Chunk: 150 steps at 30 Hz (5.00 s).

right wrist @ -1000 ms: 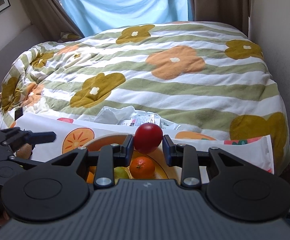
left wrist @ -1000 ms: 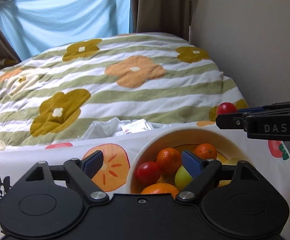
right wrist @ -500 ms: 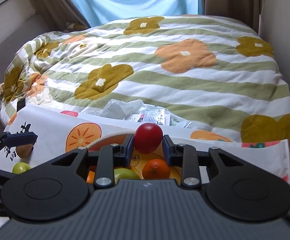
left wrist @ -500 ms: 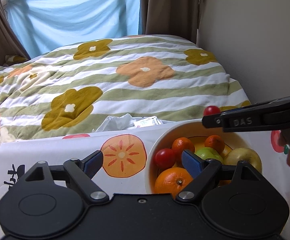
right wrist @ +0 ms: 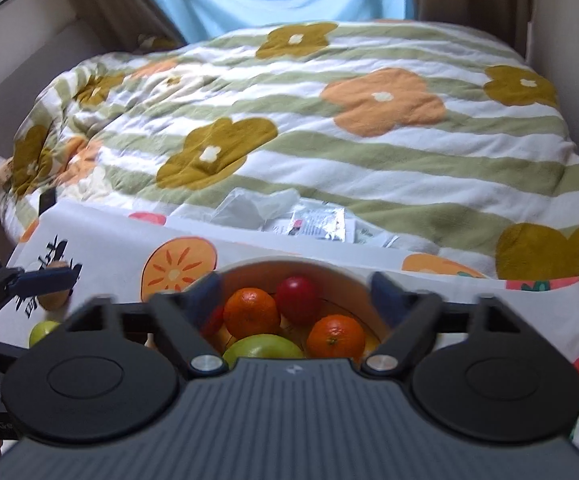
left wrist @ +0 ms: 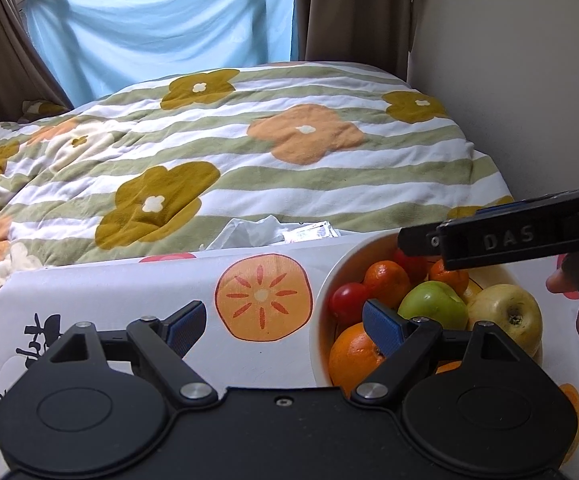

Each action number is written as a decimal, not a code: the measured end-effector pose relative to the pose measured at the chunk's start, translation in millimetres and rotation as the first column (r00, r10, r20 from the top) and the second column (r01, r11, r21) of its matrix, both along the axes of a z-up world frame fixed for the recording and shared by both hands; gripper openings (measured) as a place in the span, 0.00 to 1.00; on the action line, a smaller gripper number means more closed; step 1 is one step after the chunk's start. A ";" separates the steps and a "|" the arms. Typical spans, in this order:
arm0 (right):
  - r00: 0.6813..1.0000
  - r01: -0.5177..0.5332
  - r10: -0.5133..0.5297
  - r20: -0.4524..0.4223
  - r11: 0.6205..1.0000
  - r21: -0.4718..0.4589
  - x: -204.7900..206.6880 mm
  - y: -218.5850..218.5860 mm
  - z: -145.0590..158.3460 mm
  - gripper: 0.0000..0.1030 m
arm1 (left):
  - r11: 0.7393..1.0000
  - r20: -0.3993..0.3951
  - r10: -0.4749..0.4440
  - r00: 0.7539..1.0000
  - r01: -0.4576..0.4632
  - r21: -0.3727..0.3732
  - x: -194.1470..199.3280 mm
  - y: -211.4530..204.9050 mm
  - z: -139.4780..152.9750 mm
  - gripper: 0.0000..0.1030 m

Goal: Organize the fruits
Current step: 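Move both tools back from the bowl toward the kiwi and green apple, then grasp the brown kiwi with the left tool while the right tool grasps the green apple, then carry the kiwi into the bowl and open the left tool while the right tool carries the green apple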

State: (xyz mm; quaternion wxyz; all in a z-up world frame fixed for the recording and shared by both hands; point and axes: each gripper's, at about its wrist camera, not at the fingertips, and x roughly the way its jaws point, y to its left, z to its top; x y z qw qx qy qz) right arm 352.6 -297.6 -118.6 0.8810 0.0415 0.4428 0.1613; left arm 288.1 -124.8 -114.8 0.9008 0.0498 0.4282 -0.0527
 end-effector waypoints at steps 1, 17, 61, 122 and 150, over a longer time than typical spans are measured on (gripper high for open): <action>1.000 0.007 -0.007 -0.002 1.000 0.002 0.0 -2.2 0.4 1.00 | 1.000 0.000 -0.001 1.000 0.001 0.003 -1.1 0.0 0.2 0.86; 0.996 0.065 -0.066 0.058 0.998 0.020 -34.7 -17.8 37.7 1.00 | 0.999 0.091 0.020 0.996 -0.023 0.027 -43.2 3.2 32.4 0.86; 0.995 0.054 -0.055 0.081 0.998 0.016 -184.6 160.0 29.1 1.00 | 0.994 0.136 -0.100 0.986 0.092 0.066 -119.2 208.0 48.9 0.99; 0.988 0.154 -0.153 0.023 0.984 -0.090 -137.6 215.9 -51.4 0.69 | 0.988 -0.129 -0.103 0.986 0.087 -0.124 6.4 194.3 -52.7 0.54; 0.982 0.168 -0.162 0.100 0.985 -0.051 -159.5 181.8 6.7 0.69 | 0.988 -0.038 -0.088 0.995 0.082 -0.130 -44.0 170.5 6.7 0.52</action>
